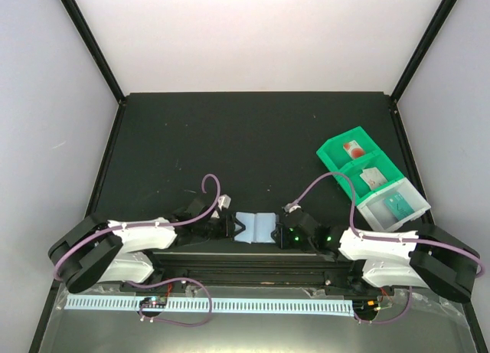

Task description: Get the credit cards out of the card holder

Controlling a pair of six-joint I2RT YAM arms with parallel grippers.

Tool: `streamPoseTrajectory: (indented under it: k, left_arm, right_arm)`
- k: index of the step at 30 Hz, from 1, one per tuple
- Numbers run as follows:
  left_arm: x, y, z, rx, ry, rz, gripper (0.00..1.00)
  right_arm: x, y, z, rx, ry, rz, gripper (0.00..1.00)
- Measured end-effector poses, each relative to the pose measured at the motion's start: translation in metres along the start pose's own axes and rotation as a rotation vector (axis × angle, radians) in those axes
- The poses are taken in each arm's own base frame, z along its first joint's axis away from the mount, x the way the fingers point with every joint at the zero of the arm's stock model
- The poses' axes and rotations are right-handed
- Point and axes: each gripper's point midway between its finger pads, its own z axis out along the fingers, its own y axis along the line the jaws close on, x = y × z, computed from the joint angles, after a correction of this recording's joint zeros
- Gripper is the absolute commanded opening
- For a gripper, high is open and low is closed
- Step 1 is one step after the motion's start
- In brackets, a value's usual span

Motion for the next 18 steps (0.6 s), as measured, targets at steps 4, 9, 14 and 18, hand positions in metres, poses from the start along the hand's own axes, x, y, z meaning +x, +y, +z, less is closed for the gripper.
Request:
streamPoseTrajectory:
  k: [4,9,14,18]
  left_arm:
    - [0.001,-0.002,0.0,0.014,0.006,-0.011,0.33]
    - [0.0,-0.006,-0.004,0.036,-0.008,-0.009,0.25]
    - [0.0,-0.013,-0.004,0.081,-0.009,-0.026,0.03]
    - [0.001,-0.024,-0.004,0.149,-0.008,-0.036,0.02]
  right_arm:
    - [-0.001,0.002,0.002,-0.007,-0.002,0.0,0.26]
    - [0.0,0.003,0.002,-0.014,0.003,0.0,0.25]
    - [0.0,0.005,0.004,-0.023,0.003,0.0,0.24]
    - [-0.001,0.007,0.007,-0.034,0.001,0.0,0.22]
